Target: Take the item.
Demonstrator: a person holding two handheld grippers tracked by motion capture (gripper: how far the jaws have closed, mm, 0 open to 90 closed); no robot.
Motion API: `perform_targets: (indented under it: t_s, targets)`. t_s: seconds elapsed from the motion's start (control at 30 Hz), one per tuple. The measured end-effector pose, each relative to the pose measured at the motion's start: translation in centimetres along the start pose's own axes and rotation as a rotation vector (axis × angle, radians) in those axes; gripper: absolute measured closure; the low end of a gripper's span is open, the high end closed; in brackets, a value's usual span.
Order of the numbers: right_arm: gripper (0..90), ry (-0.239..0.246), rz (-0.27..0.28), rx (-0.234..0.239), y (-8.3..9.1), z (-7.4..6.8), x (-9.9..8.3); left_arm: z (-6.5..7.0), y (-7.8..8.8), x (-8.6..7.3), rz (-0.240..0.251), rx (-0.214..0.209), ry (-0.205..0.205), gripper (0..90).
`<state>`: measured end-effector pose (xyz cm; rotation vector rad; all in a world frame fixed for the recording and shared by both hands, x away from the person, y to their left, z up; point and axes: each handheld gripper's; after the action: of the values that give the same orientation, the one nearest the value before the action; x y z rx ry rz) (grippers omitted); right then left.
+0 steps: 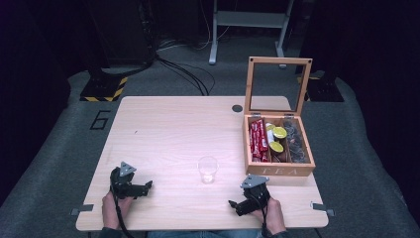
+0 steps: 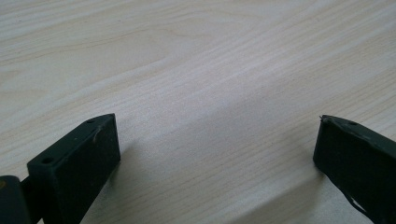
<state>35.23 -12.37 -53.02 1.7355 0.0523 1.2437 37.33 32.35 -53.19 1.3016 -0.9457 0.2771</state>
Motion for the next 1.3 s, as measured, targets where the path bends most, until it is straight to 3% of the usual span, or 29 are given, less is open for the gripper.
perform_targets:
  t_s: [0.33,0.5,0.8,1.3]
  targets:
    - [0.0,0.005,0.012,-0.025,0.0,-0.1,0.0,0.0,0.0,0.0,0.0,0.0,0.0,0.2]
    - [0.0,0.004,0.003,0.002,0.5,-0.2,0.1,0.0,0.0,0.0,0.0,0.0,0.0,0.2]
    - [0.0,-0.018,0.026,0.054,2.6,-0.6,1.0,0.0,0.0,0.0,0.0,0.0,0.0,0.2]
    - [0.0,-0.044,0.087,0.061,6.7,0.4,2.6,0.0,0.0,0.0,0.0,0.0,0.0,0.2]
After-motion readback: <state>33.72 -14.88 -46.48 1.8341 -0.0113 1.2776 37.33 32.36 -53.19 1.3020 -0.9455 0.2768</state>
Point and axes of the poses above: each handheld gripper's, and its own axes: y roughly backward along the jaws, x roughly out of its top, z roughly to its right, and after that the axes turned 2 degrees about -y, right-handed
